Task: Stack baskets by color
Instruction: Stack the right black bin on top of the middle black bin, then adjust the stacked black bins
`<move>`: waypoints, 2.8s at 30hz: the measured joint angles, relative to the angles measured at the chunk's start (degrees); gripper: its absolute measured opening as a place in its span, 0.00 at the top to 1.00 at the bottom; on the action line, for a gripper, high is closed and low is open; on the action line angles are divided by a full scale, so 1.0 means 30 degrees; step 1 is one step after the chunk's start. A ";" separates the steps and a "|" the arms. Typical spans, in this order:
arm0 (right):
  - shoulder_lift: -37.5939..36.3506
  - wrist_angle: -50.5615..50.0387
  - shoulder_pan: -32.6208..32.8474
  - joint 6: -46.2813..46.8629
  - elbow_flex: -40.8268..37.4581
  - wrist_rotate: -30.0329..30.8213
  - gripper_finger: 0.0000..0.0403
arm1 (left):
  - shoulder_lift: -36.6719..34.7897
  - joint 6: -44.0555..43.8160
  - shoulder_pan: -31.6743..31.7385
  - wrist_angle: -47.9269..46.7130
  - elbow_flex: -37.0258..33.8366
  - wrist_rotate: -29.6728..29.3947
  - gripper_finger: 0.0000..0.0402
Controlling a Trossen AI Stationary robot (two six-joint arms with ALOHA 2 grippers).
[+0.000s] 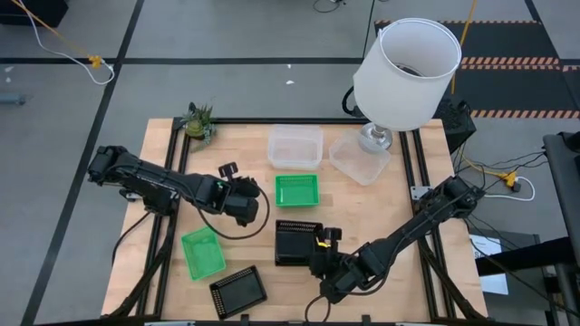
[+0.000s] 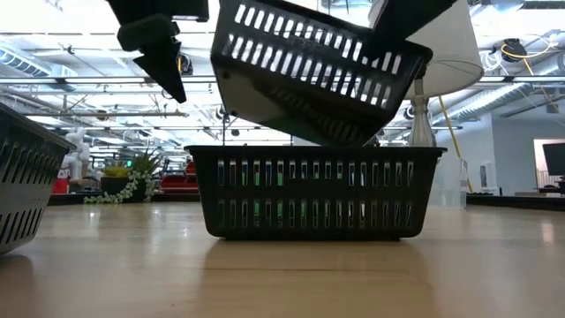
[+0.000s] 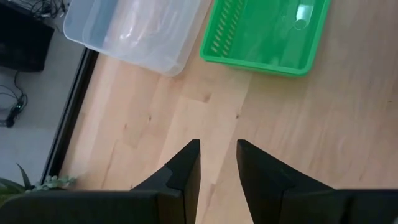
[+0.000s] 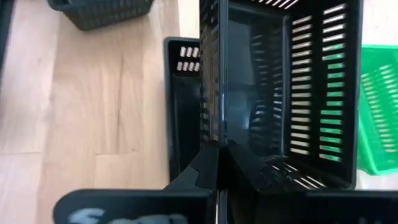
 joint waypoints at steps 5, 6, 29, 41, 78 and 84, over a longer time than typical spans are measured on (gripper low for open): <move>0.0001 0.1586 -0.0087 -0.0910 -0.0738 -0.0798 0.97 | -0.0006 -0.0087 0.0000 0.0000 0.0000 0.0015 0.74; 0.0001 0.1750 -0.0138 -0.0996 -0.0808 -0.0917 0.97 | -0.0006 -0.0087 0.0000 0.0006 0.0000 0.0014 0.74; 0.0001 0.0991 -0.0371 -0.0885 -0.0943 -0.1446 0.95 | 0.0002 -0.0146 0.0000 0.0029 0.0000 0.0044 0.74; 0.0001 0.1034 -0.0371 -0.0856 -0.0943 -0.1941 0.88 | 0.0002 -0.0146 0.0000 0.0036 0.0000 0.0043 0.74; -0.1208 0.0392 -0.1369 0.1594 -0.5816 -0.5113 0.98 | 0.0009 -0.0146 -0.0109 0.0138 0.0000 0.0044 0.74; -0.1201 0.2947 -0.2286 0.0618 -0.6712 -0.5468 1.00 | 0.0009 -0.0138 -0.0109 0.0153 0.0000 0.0036 0.74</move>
